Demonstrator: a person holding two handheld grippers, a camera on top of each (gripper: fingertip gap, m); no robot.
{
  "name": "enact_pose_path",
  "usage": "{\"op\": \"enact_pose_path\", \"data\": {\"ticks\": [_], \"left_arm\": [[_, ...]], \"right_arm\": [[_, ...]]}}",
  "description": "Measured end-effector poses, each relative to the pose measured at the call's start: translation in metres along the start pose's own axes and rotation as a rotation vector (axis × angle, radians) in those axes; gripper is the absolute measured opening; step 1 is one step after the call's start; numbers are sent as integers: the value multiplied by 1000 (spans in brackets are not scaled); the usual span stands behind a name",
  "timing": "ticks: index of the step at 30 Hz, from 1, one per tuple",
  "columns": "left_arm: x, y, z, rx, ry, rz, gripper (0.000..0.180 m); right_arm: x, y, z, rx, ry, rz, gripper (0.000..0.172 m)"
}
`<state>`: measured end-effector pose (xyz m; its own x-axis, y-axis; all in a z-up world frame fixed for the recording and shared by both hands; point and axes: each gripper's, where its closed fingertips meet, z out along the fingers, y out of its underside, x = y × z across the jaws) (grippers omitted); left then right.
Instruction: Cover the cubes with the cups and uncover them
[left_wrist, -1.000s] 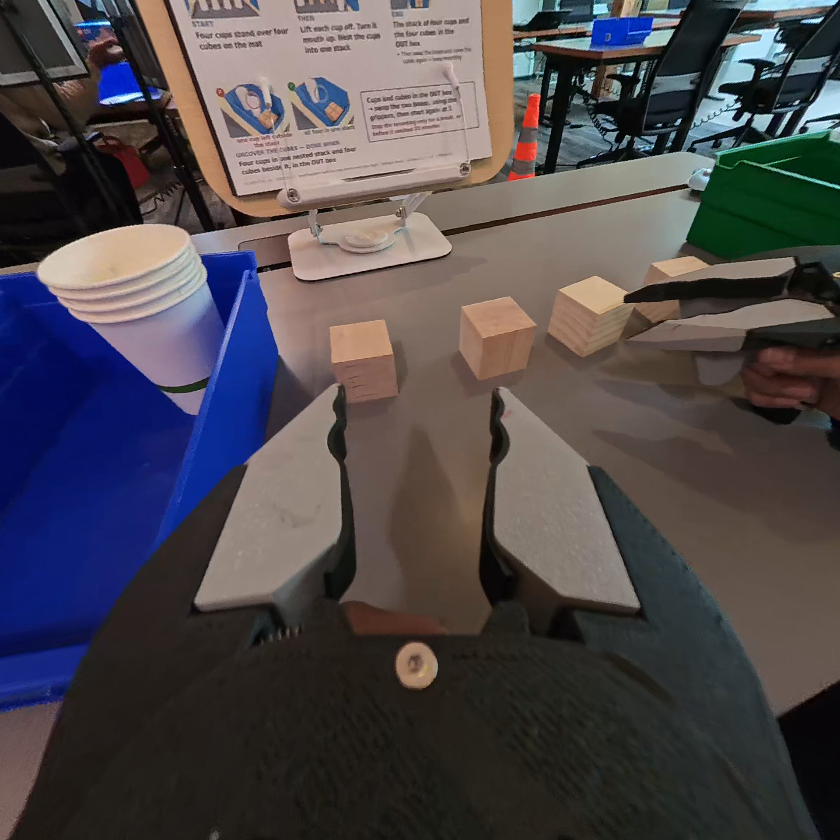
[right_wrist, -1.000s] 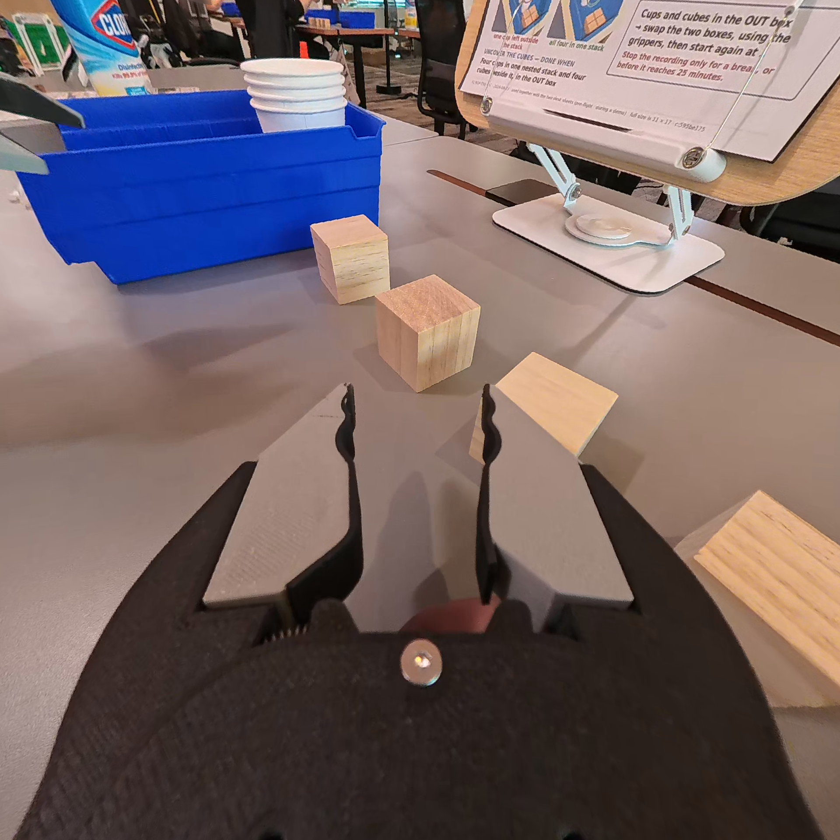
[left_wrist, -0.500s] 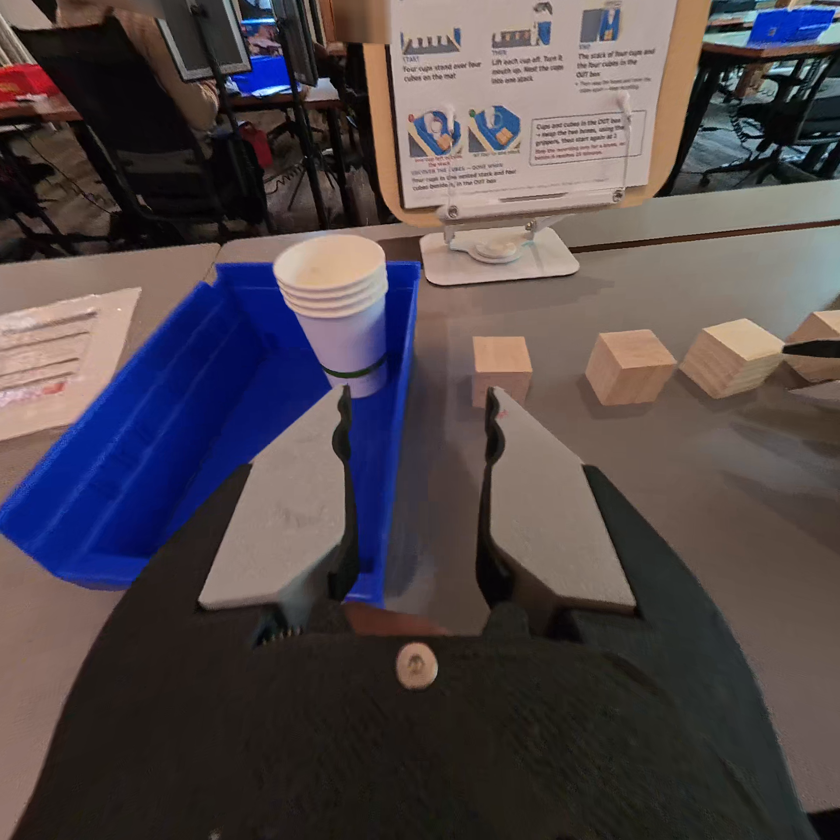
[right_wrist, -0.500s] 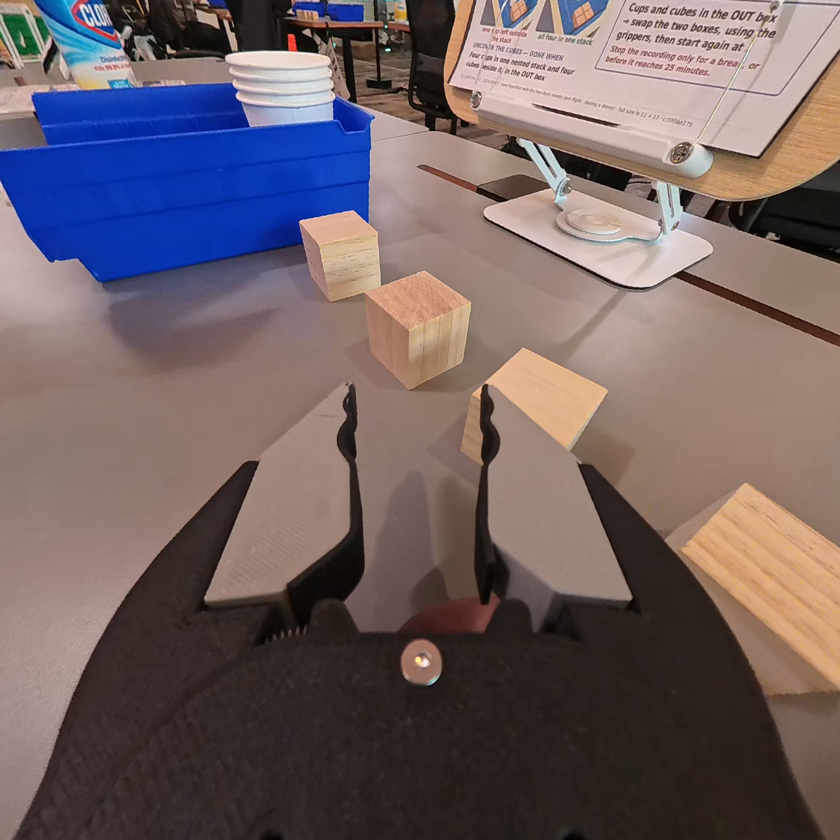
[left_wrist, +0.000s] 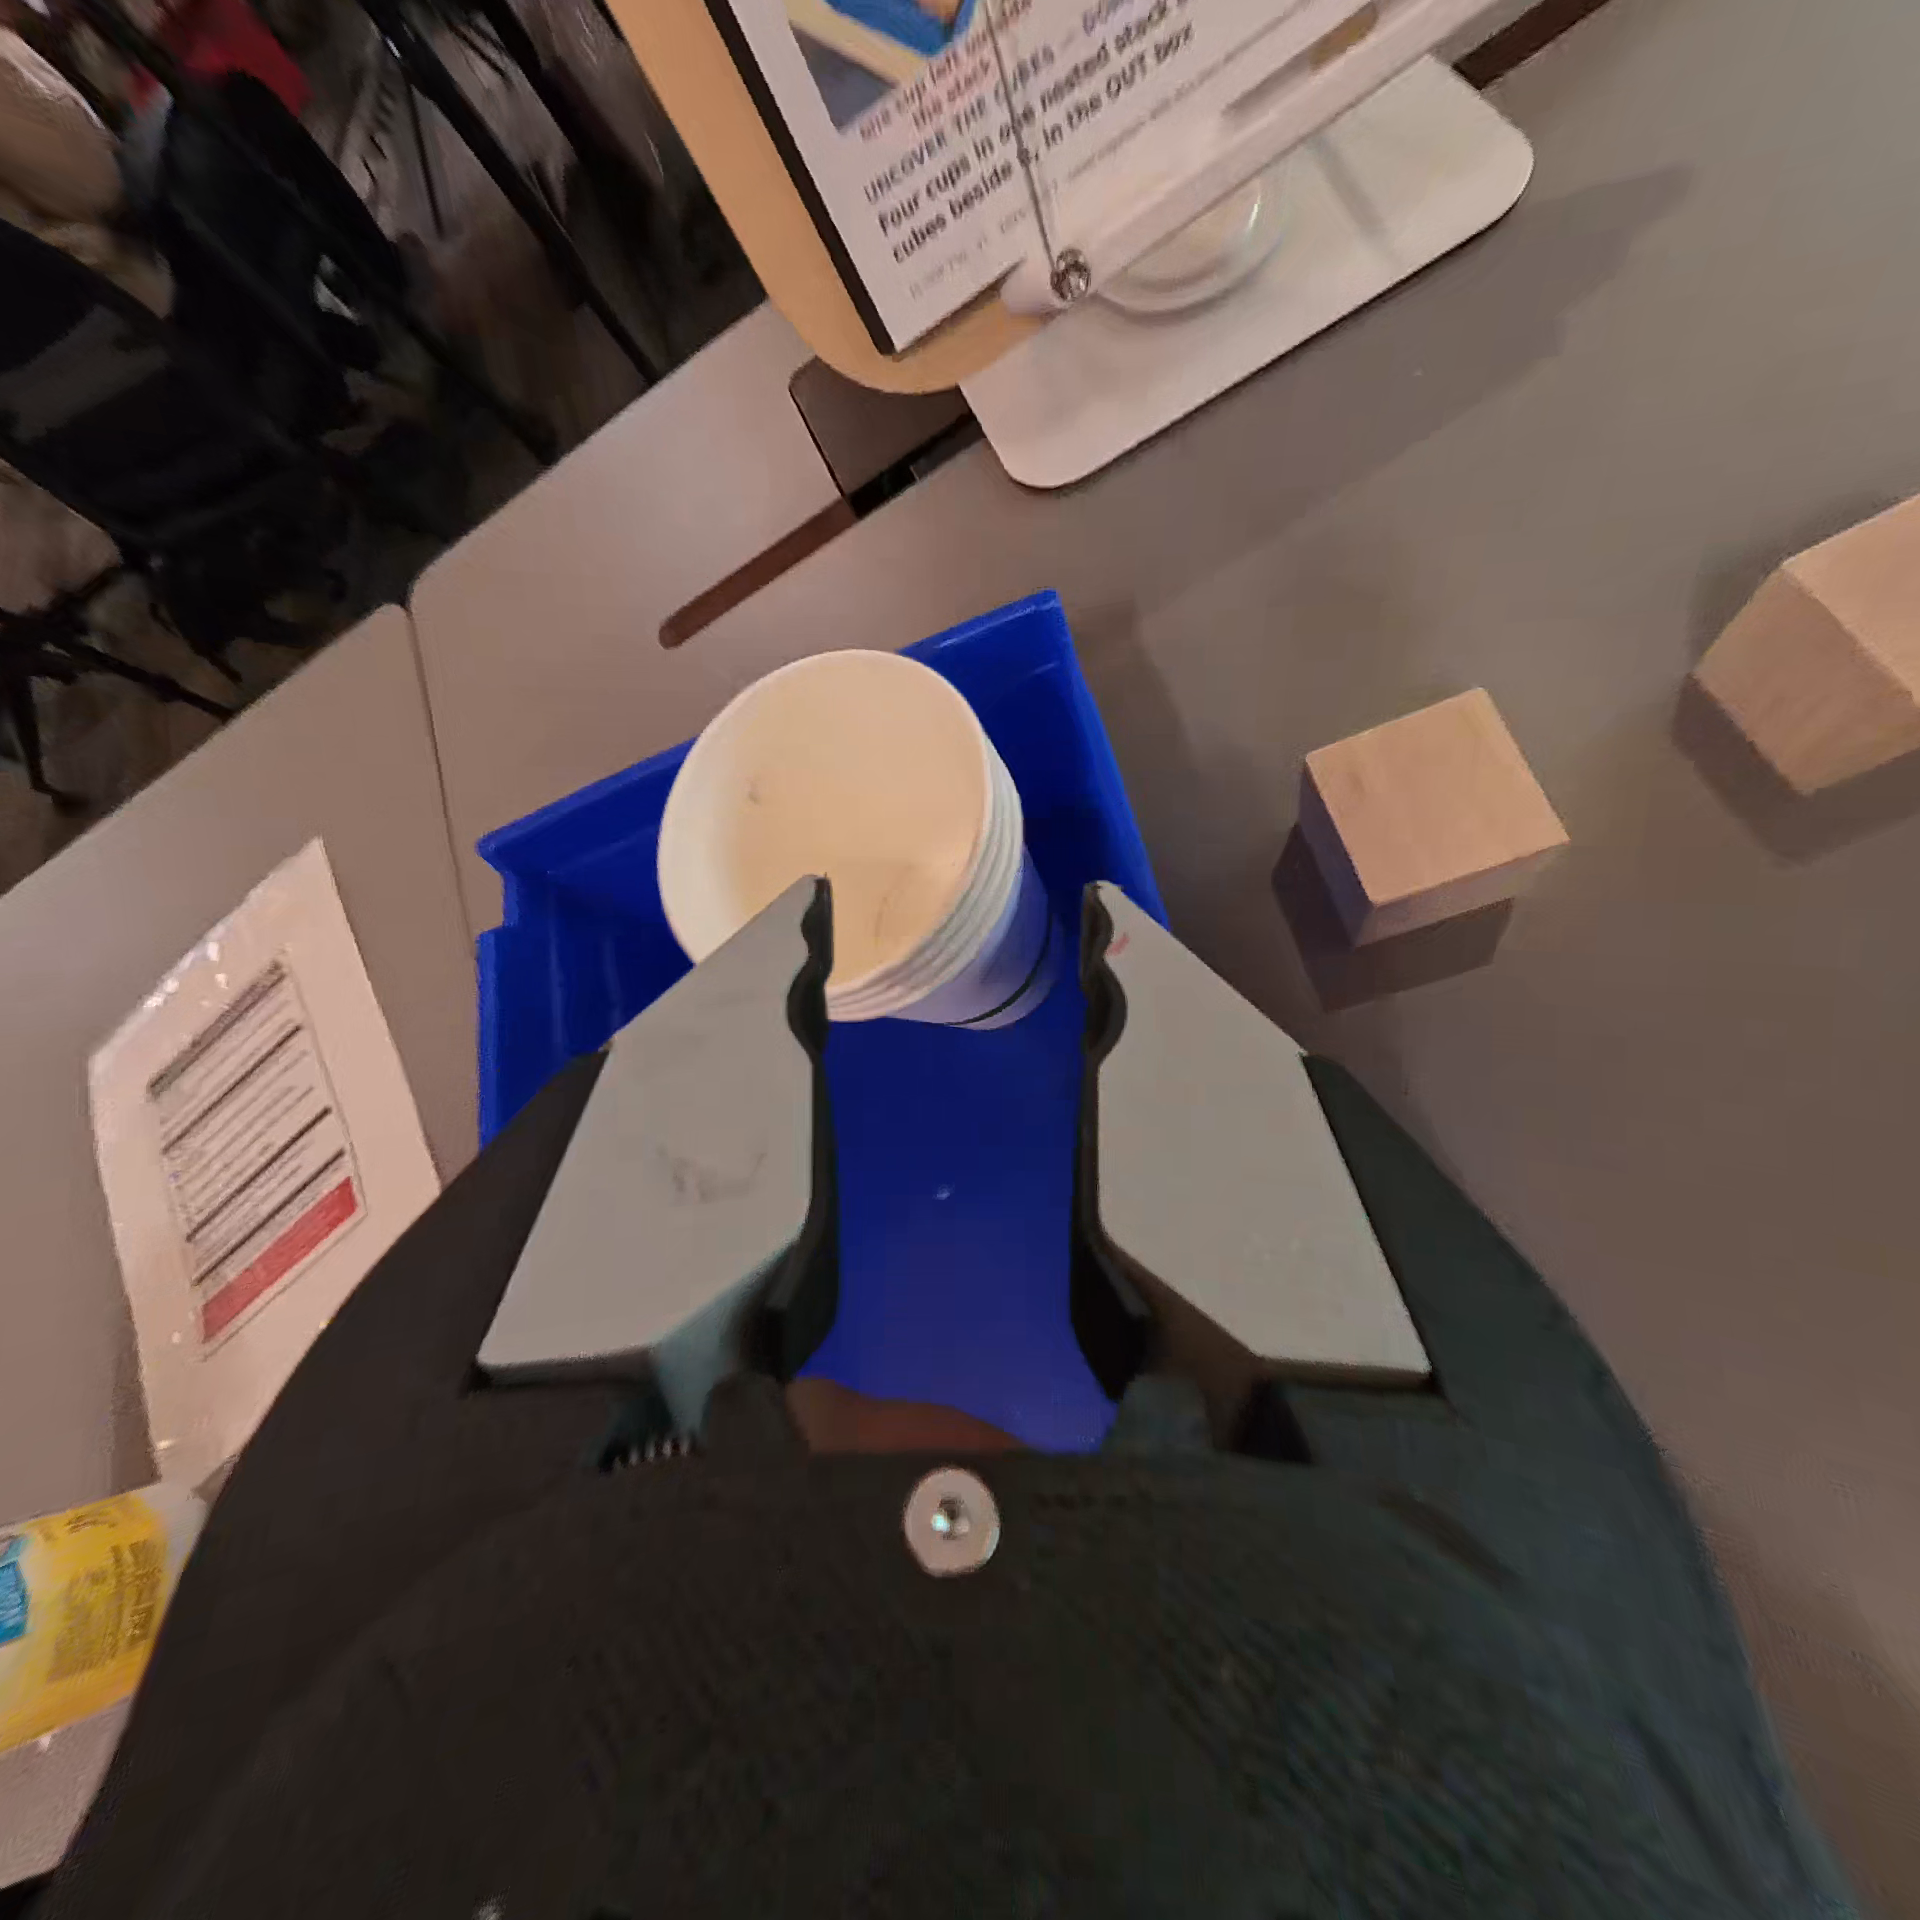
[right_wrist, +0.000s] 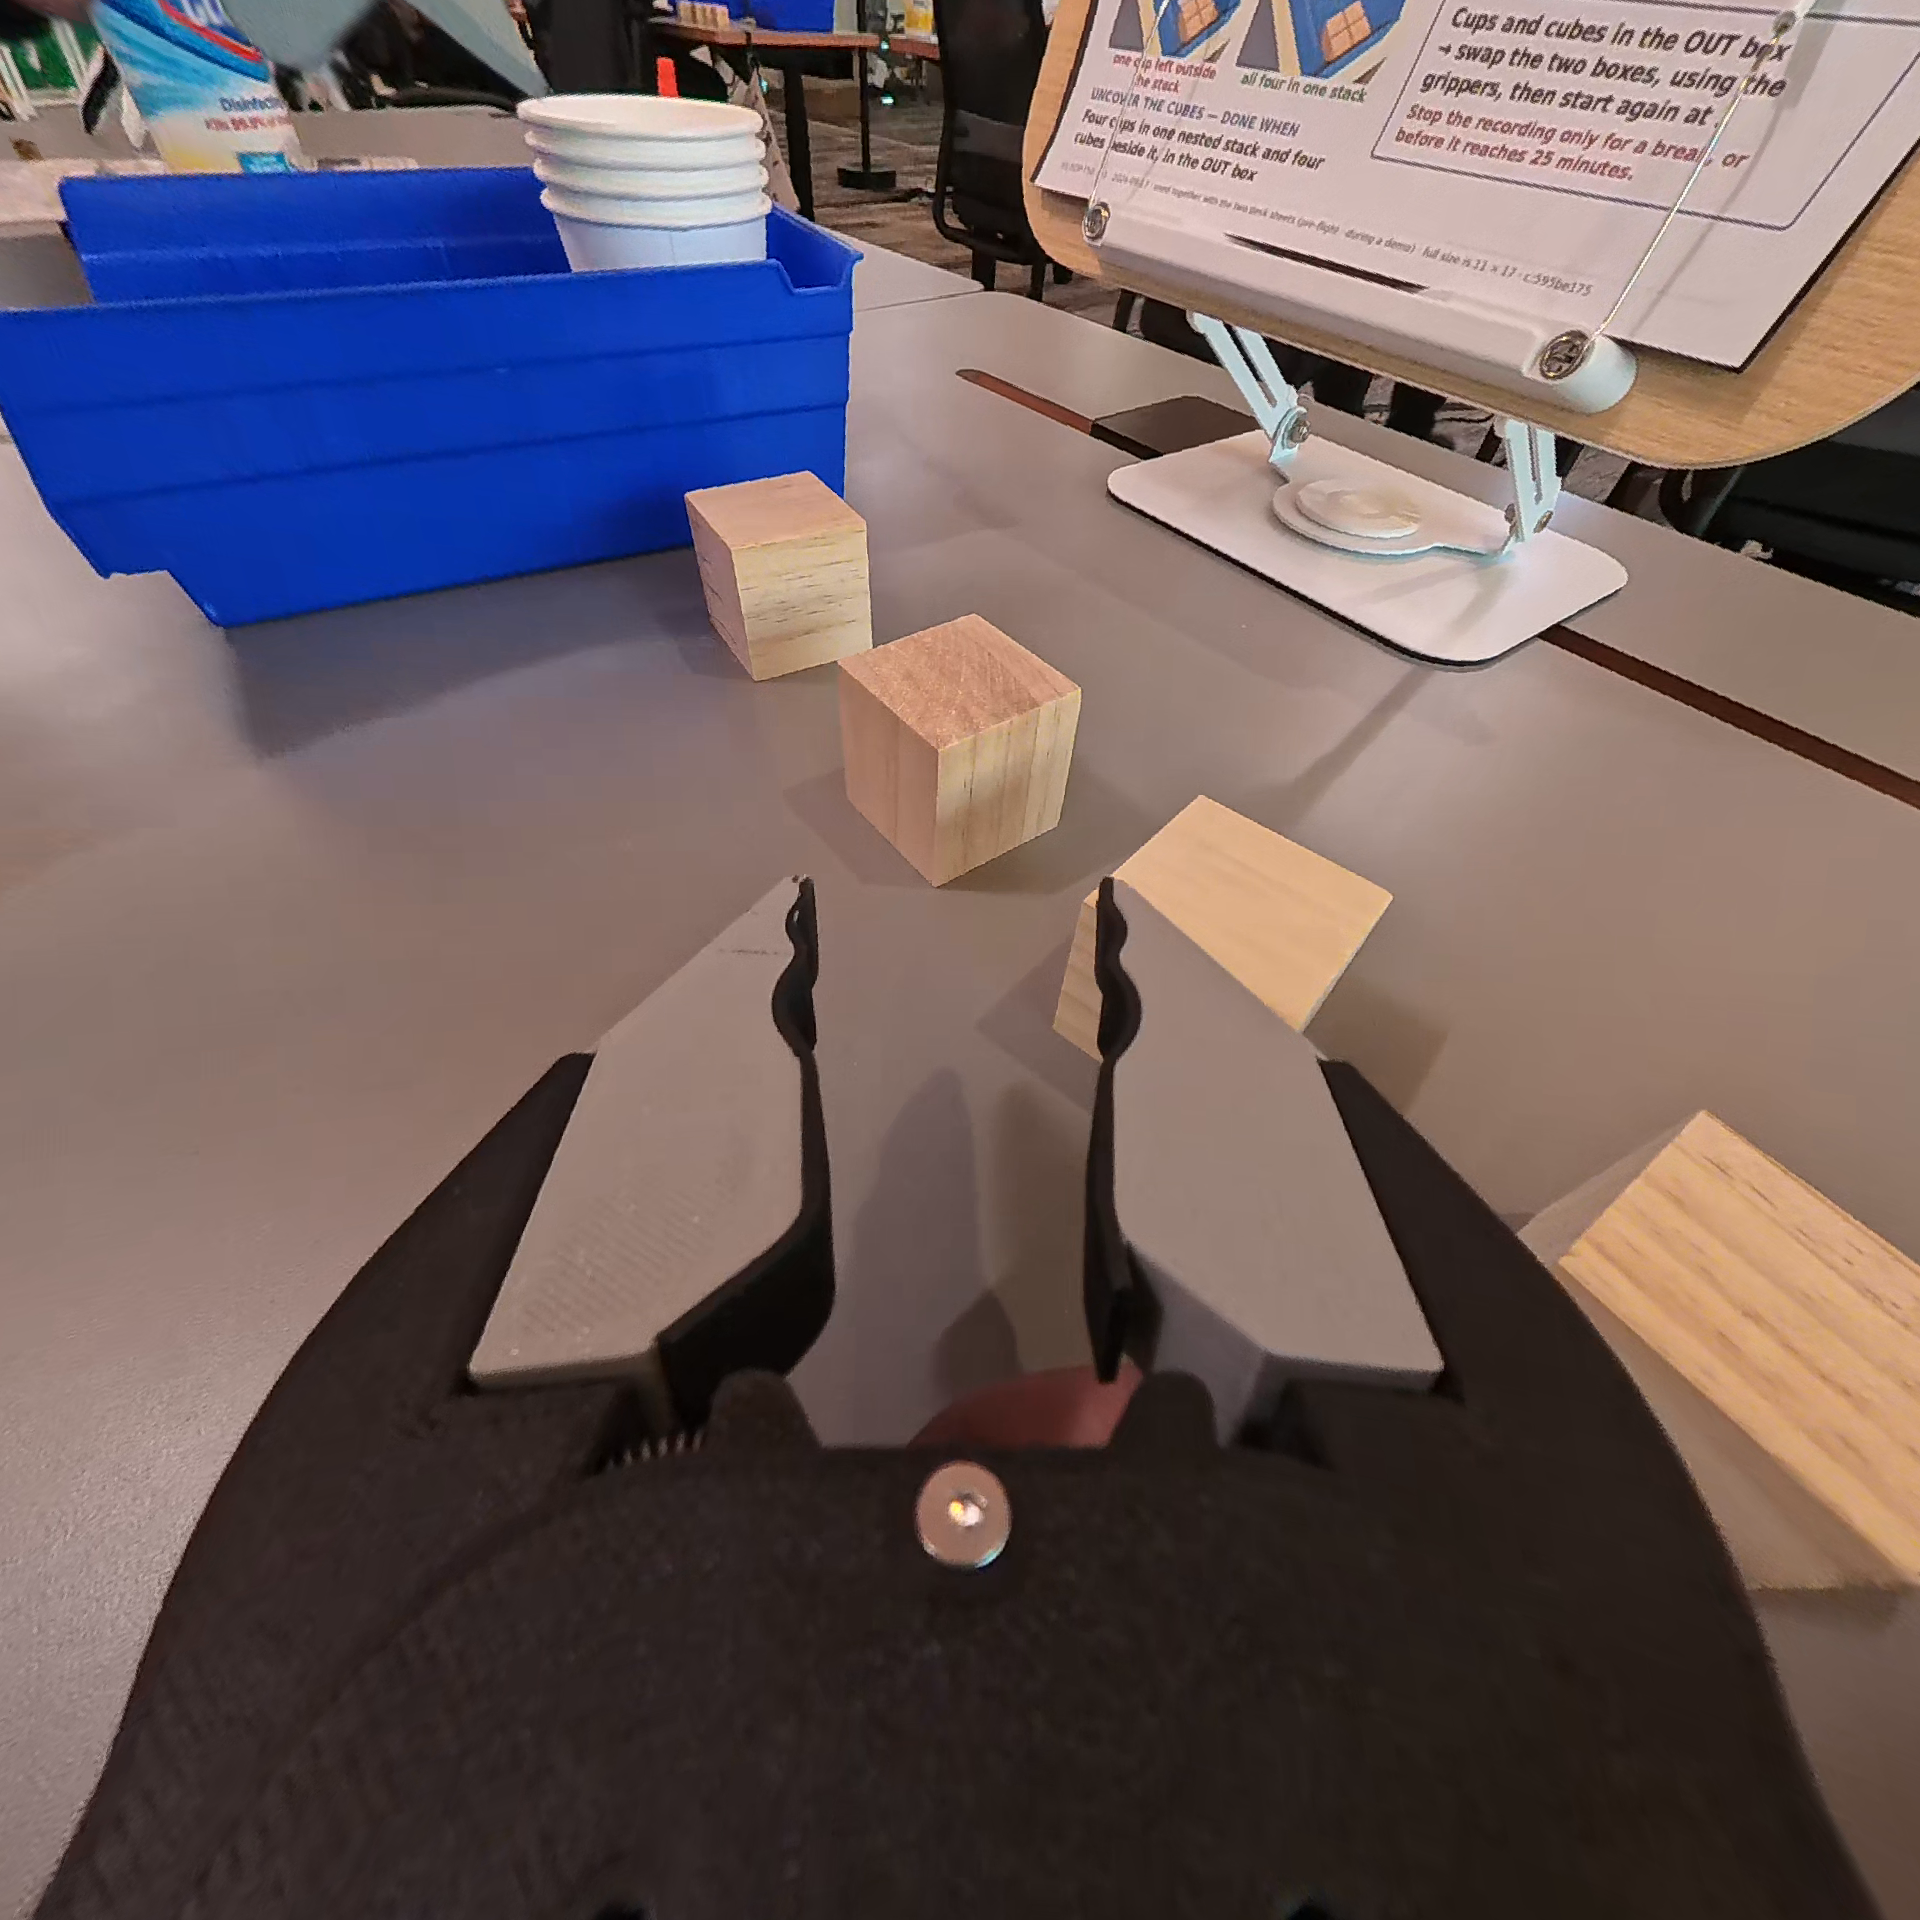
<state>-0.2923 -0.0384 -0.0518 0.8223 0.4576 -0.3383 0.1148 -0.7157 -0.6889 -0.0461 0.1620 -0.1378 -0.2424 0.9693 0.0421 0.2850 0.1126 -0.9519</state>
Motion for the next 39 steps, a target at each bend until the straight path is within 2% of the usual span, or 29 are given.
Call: {"op": "enact_pose_path", "data": {"ticks": [2,4,6,10,11,13,14,16,22,26,30,33,36,39], "left_arm": [[0,-1,17,-43,25,-43,47],[-7,-3,28,-60,-7,-57,43],[-7,-5,34,-64,2,-68,24],[-5,-6,38,-77,9,-77,2],[-3,-4,39,-84,17,-72,6],[-1,-4,41,-85,27,-99,25],[-2,-4,42,-82,19,-107,24],[1,-3,43,-84,36,-110,3],[-8,-1,41,-96,-11,-113,2],[-17,-15,26,-13,-48,-132,2],[-9,-26,13,26,25,-174,2],[-22,-36,2,73,-58,-166,2],[-30,-69,-32,260,-141,-192,2],[0,-115,-87,508,-129,-143,1]], "right_arm": [[1,0,-1,-1,4,-3,51],[2,0,-1,0,4,4,50],[2,1,-1,-2,-1,14,50],[0,1,0,-7,-17,23,49],[0,1,0,-8,-18,21,49],[-1,2,0,-10,-18,13,49],[-2,2,0,-10,-17,10,49],[-2,1,0,-9,-17,3,48],[-3,1,-1,-9,-17,1,47],[-3,2,-1,-10,-17,-2,47],[-5,2,-1,-14,-18,-14,47],[-5,2,-1,-14,-15,-21,47],[-3,1,-2,-9,-9,-22,46],[-3,-7,-6,29,-27,-8,48]]}}
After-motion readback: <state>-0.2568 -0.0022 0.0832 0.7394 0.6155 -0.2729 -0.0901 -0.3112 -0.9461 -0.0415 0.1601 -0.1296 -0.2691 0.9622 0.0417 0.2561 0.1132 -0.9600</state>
